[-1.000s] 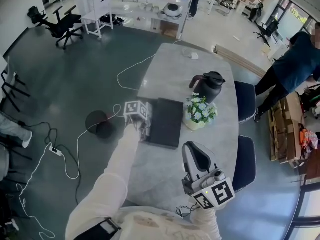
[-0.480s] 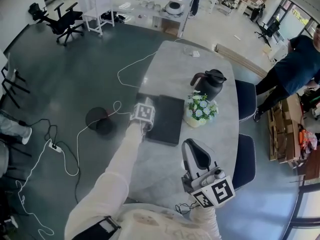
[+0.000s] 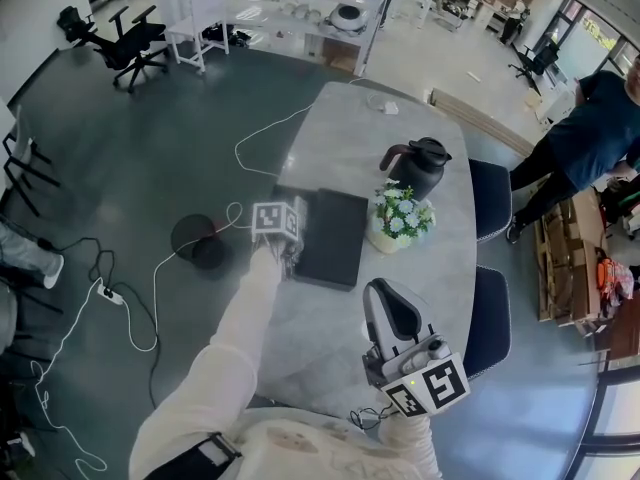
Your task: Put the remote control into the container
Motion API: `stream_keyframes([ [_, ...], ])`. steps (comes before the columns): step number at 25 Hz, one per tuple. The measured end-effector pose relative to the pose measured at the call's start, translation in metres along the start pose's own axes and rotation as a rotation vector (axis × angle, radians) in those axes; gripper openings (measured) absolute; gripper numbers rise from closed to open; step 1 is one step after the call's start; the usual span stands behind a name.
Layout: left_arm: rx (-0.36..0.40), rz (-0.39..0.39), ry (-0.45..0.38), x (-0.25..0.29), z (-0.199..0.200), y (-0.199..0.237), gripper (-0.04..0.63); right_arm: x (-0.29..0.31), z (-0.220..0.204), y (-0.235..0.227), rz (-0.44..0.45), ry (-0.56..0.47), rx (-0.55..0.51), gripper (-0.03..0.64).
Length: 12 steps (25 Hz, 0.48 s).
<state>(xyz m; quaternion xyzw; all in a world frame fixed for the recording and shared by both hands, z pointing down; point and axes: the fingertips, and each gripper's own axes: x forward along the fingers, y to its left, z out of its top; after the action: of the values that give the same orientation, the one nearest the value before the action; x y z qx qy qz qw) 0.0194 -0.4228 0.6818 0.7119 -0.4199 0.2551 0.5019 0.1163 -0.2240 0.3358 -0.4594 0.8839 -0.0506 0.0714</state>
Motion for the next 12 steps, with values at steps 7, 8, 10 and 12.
stream_keyframes([
  [7, 0.168, 0.116, -0.032, -0.003, 0.008, 0.006, 0.141, -0.005, -0.004, 0.004, 0.000, 0.012, -0.006, 0.035],
  [8, 0.184, 0.127, -0.039, -0.004, 0.009, 0.006, 0.166, -0.006, -0.004, 0.004, -0.001, 0.011, -0.005, 0.035],
  [10, 0.214, 0.148, -0.046, -0.005, 0.007, 0.007, 0.199, -0.007, -0.004, 0.005, 0.001, 0.010, -0.004, 0.035],
  [12, 0.266, 0.195, -0.061, -0.008, 0.008, 0.008, 0.198, -0.007, -0.004, 0.008, 0.005, 0.007, -0.005, 0.035],
])
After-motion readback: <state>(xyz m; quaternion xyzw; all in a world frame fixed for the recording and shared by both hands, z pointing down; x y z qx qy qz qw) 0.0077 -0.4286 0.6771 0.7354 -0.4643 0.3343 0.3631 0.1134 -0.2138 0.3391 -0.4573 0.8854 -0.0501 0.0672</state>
